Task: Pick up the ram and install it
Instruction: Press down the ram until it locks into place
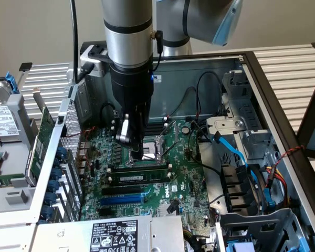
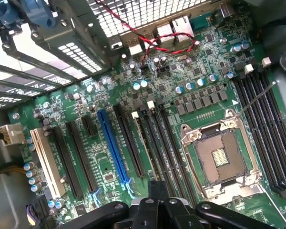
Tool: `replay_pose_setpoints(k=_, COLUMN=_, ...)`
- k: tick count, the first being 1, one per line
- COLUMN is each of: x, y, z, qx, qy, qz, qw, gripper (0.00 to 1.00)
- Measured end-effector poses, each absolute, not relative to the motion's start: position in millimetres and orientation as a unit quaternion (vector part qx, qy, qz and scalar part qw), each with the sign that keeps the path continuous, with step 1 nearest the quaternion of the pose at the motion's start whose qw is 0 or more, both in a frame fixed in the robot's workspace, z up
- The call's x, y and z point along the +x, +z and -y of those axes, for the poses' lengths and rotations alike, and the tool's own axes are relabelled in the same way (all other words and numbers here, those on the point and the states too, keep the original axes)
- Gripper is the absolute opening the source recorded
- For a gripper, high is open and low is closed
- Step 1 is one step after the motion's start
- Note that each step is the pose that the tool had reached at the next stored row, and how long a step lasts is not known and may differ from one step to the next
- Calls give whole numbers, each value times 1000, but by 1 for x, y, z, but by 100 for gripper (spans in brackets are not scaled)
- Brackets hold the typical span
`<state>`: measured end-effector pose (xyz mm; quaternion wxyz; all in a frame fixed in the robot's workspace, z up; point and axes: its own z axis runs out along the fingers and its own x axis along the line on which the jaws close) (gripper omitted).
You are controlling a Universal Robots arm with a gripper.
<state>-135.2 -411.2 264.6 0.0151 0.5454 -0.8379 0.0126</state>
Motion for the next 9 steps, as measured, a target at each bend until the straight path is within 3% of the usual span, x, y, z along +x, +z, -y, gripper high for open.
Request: replay_pose_setpoints(k=9, x=-135, y=265, z=411, qx=489, qy=12, qz=872, qw=16, gripper=10)
